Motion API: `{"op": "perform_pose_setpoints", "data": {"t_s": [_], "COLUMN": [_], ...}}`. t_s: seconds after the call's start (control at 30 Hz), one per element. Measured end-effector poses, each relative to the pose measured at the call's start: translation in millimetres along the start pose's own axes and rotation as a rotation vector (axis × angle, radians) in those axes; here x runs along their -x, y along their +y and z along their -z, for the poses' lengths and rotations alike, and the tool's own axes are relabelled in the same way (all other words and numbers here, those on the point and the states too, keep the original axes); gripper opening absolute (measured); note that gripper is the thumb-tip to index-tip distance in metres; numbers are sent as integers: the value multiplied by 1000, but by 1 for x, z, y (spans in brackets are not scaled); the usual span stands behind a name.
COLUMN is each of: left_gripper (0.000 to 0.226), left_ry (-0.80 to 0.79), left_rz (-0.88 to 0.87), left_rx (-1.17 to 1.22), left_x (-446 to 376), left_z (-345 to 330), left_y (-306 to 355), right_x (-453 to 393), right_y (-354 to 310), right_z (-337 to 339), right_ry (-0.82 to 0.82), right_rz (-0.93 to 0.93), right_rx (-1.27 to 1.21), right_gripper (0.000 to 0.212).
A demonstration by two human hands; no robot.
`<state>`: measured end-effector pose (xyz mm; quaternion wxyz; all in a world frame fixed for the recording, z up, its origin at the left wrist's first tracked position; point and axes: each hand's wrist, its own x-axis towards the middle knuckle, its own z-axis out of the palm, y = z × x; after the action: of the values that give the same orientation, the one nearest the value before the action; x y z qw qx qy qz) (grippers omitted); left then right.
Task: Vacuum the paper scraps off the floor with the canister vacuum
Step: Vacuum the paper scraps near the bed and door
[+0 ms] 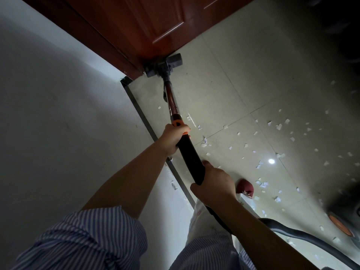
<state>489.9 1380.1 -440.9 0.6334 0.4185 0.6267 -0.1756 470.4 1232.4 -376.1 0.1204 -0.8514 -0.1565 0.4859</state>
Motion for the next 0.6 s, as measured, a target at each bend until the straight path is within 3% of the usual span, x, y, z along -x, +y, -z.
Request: {"op": "perform_pose_setpoints", "data": {"t_s": [0.13, 0.27, 0.6], "left_gripper": [30, 26, 25], "left_ry": [16, 55, -64], "left_rz": [-27, -18, -61], "left_rx": [18, 16, 121], "left_x": [7, 7, 5], "left_z": [-2, -2, 28], "left_y": [14, 26, 30], "right_x": [-6, -14, -11], "right_y": [-7, -19, -42], "right_z": [11, 23, 29], "right_ry": [34, 55, 62], "right_rz": [26, 55, 97], "right_rx": [40, 58, 127], "right_gripper": [30, 30, 29]}}
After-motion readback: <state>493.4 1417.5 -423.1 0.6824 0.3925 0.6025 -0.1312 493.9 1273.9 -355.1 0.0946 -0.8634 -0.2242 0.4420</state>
